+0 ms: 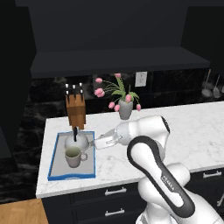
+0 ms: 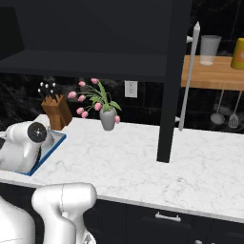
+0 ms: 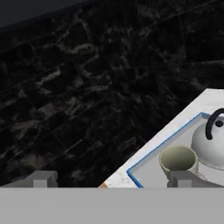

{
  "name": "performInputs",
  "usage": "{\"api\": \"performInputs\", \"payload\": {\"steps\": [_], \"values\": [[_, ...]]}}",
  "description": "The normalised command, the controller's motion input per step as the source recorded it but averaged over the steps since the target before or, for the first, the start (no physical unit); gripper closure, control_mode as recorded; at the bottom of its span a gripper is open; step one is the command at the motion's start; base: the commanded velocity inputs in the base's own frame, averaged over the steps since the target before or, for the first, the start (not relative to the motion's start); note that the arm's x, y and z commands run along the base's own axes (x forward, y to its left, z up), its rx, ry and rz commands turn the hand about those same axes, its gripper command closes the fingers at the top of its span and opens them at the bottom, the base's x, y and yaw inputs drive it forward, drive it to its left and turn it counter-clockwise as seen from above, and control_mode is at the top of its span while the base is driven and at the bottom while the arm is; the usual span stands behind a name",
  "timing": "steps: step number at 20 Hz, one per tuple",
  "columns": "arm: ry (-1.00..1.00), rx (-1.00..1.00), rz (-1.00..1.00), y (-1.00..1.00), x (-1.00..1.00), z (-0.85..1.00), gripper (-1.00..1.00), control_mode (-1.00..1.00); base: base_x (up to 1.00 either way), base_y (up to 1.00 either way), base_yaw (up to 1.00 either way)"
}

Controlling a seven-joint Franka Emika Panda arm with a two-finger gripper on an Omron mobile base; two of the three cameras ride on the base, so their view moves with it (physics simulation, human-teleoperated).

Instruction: Pick the kettle from the counter and place it on the tray. Then pick the mug from the cabinet and place it on the tray. Then close the cabinet doors.

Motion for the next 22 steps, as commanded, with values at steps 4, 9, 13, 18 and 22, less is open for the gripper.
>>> {"api": "performInputs", "payload": {"steps": [4, 9, 13, 18, 22], "values": [[0.09, 0.00, -0.21, -0.26, -0.43, 0.49, -1.00, -1.00, 0.00, 0.00, 0.00], [0.04, 0.00, -0.19, -0.28, -0.49, 0.47, -1.00, -1.00, 0.00, 0.00, 0.00], [0.00, 0.00, -0.19, -0.22, -0.45, 0.39, -1.00, -1.00, 0.00, 0.00, 0.00], [0.00, -0.01, -0.15, -0.14, -0.50, 0.33, -1.00, -1.00, 0.00, 0.00, 0.00], [-0.01, 0.00, -0.08, -0.13, -0.49, 0.28, -1.00, -1.00, 0.00, 0.00, 0.00]]}}
